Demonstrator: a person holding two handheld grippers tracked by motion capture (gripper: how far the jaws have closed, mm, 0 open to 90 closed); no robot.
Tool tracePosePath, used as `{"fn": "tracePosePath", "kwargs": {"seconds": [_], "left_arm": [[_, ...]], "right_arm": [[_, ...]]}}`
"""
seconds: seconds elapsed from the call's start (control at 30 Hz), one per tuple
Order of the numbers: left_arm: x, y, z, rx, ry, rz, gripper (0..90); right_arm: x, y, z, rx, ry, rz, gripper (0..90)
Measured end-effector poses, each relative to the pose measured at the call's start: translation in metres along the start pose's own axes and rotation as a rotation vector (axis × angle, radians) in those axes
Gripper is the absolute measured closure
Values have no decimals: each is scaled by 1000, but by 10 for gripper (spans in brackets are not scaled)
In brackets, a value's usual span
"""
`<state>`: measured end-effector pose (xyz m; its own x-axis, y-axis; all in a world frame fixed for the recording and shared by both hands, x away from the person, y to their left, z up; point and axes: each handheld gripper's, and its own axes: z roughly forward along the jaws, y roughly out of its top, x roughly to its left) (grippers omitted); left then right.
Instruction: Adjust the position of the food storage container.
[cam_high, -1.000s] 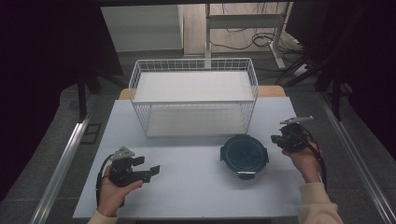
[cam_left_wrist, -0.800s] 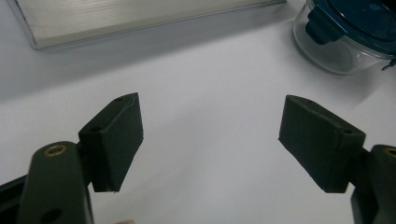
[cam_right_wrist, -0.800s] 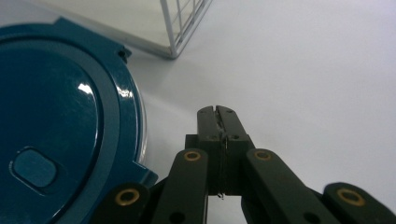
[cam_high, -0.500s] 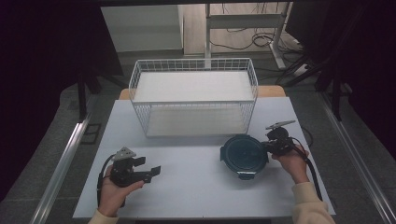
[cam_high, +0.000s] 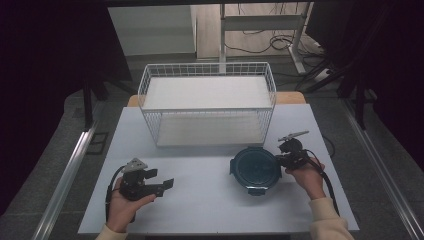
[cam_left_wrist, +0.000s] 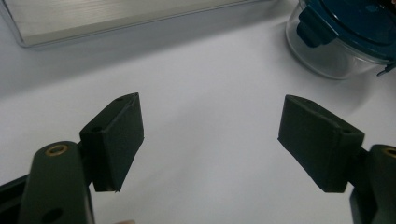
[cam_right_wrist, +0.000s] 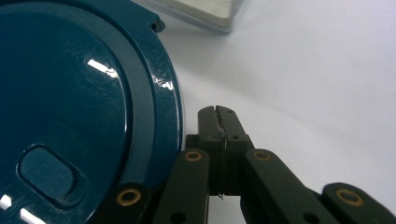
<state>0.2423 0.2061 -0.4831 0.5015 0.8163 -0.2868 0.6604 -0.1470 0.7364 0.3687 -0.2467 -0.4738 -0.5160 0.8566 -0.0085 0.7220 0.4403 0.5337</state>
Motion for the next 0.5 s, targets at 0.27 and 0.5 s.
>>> {"fn": "tracePosePath", "kwargs": {"seconds": [0.27, 0.5], "left_arm": [[0, 0, 0, -1, 3, -1, 221], [1, 1, -1, -3, 2, -2, 221]], "right_arm": [[21, 5, 2, -2, 33, -21, 893], [36, 6, 0, -8, 65, -33, 893]]}}
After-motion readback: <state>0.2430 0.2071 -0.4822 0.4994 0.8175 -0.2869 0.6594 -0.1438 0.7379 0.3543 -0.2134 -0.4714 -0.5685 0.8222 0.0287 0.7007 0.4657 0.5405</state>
